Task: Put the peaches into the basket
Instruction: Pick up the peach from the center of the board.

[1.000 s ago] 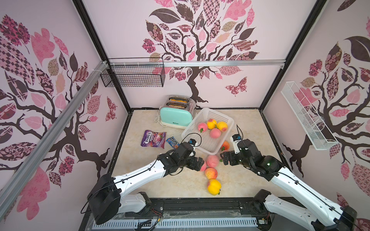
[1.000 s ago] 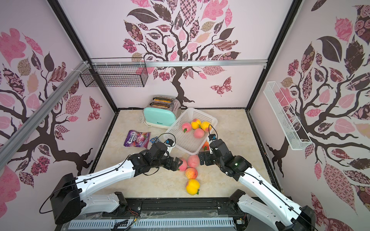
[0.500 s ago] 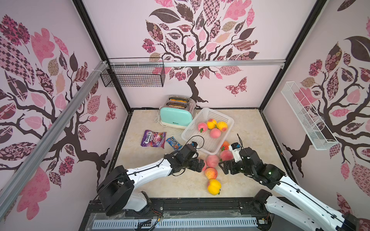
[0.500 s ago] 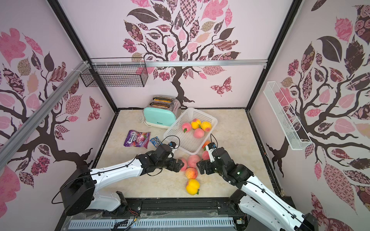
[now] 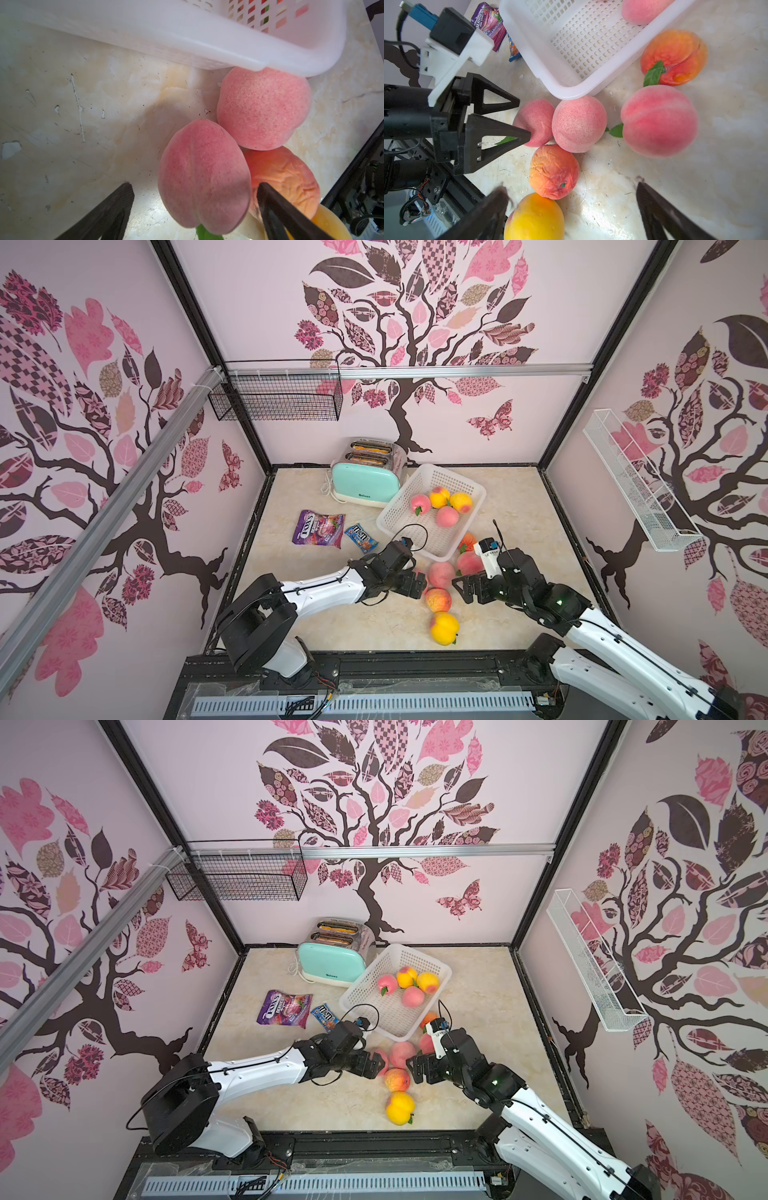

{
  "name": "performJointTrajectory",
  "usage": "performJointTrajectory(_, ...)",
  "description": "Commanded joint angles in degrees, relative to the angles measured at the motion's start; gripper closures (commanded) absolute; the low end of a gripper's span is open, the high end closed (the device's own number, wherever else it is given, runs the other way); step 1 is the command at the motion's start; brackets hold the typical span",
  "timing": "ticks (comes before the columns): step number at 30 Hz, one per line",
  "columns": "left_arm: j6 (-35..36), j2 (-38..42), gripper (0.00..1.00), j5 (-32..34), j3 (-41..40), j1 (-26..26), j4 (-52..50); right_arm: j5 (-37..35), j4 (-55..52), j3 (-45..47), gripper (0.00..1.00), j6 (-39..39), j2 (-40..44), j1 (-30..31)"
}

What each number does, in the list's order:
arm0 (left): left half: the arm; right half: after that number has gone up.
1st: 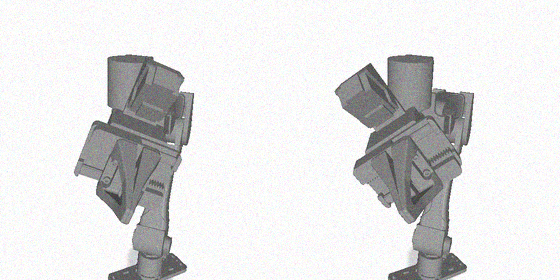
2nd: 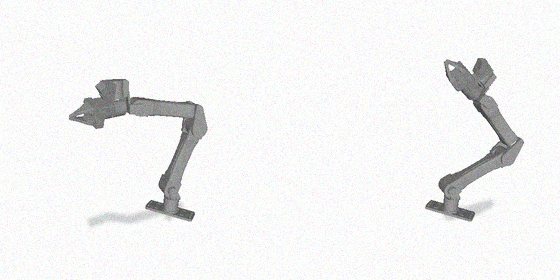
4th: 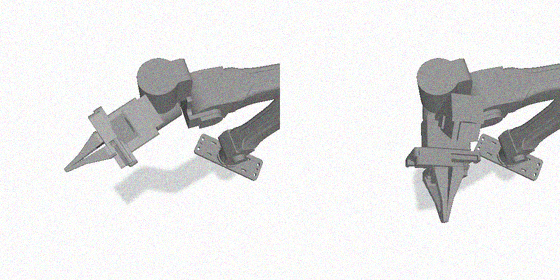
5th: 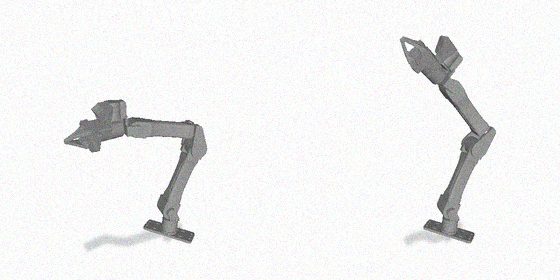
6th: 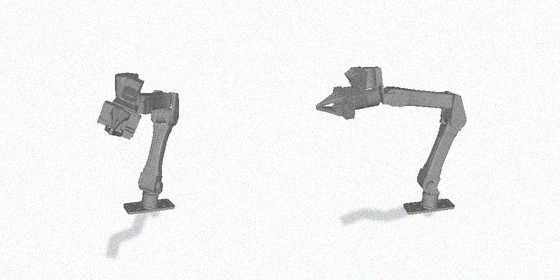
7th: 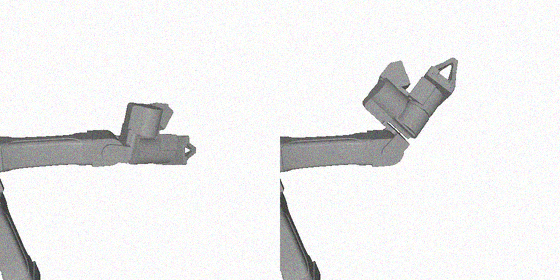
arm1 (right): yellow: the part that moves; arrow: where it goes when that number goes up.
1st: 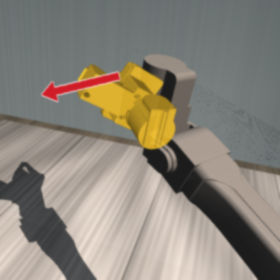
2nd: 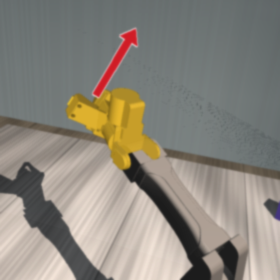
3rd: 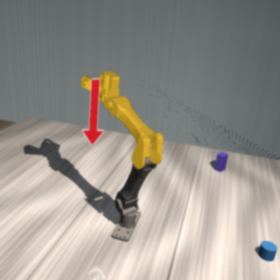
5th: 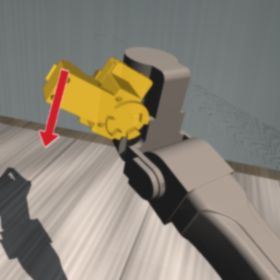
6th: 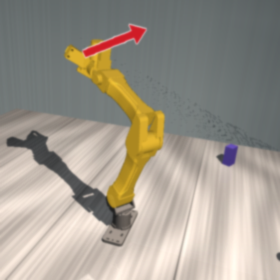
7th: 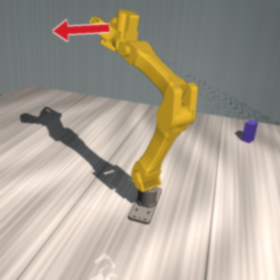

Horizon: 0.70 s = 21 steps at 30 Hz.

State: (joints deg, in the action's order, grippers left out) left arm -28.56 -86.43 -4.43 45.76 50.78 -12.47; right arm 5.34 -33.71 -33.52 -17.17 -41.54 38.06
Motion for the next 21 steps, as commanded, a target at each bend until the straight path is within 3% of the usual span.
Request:
performJointTrajectory(1, 0.2, -1.3, 0.03, -0.7, 1.6, 0.3, 1.0, -0.2, 1.2, -0.3, 0.02, -0.7, 0.1, 0.3)
performJointTrajectory(21, 0.7, -4.9, 0.11, -1.5, 3.0, 0.3, 2.0, -4.3, 1.2, 0.0, 0.02, -0.9, 0.5, 0.3)
